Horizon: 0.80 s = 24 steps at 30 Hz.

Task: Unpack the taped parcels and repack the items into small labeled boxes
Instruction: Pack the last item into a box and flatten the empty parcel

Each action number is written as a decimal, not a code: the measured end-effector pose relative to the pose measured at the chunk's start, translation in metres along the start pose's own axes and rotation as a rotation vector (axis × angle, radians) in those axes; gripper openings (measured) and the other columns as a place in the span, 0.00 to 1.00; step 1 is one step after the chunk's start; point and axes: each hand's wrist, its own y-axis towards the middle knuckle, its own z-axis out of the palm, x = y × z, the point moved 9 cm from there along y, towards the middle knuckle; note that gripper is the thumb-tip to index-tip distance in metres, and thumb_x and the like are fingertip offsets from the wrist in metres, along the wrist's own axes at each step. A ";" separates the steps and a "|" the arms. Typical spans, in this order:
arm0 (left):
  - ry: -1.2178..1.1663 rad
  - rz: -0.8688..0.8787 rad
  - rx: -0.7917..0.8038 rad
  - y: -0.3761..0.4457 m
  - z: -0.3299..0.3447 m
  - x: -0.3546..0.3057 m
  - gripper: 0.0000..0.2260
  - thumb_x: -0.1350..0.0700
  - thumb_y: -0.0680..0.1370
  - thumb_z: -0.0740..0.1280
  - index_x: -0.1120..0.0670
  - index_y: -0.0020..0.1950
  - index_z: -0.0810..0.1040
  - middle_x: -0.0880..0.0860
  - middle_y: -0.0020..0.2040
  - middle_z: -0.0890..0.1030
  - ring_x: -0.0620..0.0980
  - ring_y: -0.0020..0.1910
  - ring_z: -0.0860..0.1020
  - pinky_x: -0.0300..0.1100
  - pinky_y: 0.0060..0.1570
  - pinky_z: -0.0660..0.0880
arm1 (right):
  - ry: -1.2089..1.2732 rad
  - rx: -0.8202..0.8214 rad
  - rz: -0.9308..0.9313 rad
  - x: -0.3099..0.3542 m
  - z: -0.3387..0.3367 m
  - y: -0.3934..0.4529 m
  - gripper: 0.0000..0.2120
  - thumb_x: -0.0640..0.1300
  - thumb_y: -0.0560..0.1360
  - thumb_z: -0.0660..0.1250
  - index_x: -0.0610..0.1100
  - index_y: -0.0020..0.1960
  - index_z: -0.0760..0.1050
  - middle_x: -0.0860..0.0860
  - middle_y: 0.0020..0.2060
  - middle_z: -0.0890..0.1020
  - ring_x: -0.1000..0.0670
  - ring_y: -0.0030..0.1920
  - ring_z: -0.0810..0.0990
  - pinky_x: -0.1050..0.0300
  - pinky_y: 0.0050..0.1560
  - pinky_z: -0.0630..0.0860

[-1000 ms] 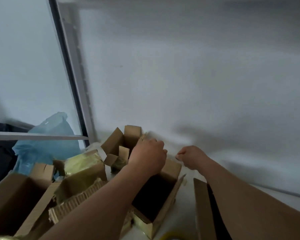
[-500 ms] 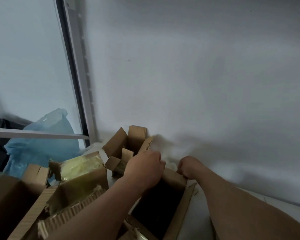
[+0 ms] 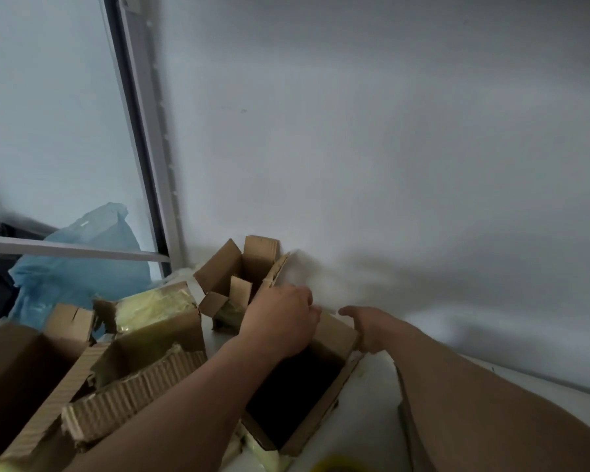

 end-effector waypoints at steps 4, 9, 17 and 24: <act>0.016 0.013 -0.013 -0.002 -0.005 -0.010 0.14 0.46 0.82 0.58 0.51 0.59 0.79 0.49 0.55 0.80 0.47 0.51 0.77 0.42 0.47 0.73 | -0.080 0.072 0.052 -0.007 0.012 -0.008 0.24 0.44 0.74 0.72 0.44 0.68 0.72 0.42 0.60 0.79 0.47 0.46 0.80 0.57 0.42 0.77; -0.012 0.014 -0.012 -0.005 0.000 -0.016 0.14 0.46 0.82 0.59 0.50 0.60 0.78 0.48 0.55 0.80 0.46 0.51 0.76 0.41 0.46 0.70 | -0.112 0.098 0.059 -0.015 0.013 -0.018 0.10 0.43 0.75 0.68 0.38 0.52 0.79 0.47 0.36 0.80 0.49 0.35 0.78 0.58 0.40 0.75; -0.055 -0.036 0.006 -0.013 0.000 -0.026 0.14 0.45 0.81 0.60 0.50 0.59 0.80 0.48 0.53 0.82 0.47 0.50 0.78 0.44 0.51 0.76 | -0.012 0.026 0.078 -0.037 -0.017 -0.047 0.27 0.46 0.74 0.73 0.43 0.70 0.71 0.46 0.66 0.74 0.44 0.65 0.74 0.54 0.61 0.72; -0.173 -0.044 -0.046 -0.033 -0.013 -0.064 0.13 0.48 0.82 0.60 0.51 0.60 0.80 0.49 0.54 0.82 0.47 0.50 0.78 0.43 0.51 0.75 | 0.066 -0.154 0.021 -0.049 -0.087 -0.114 0.12 0.49 0.77 0.69 0.46 0.58 0.81 0.52 0.53 0.80 0.52 0.50 0.77 0.58 0.51 0.72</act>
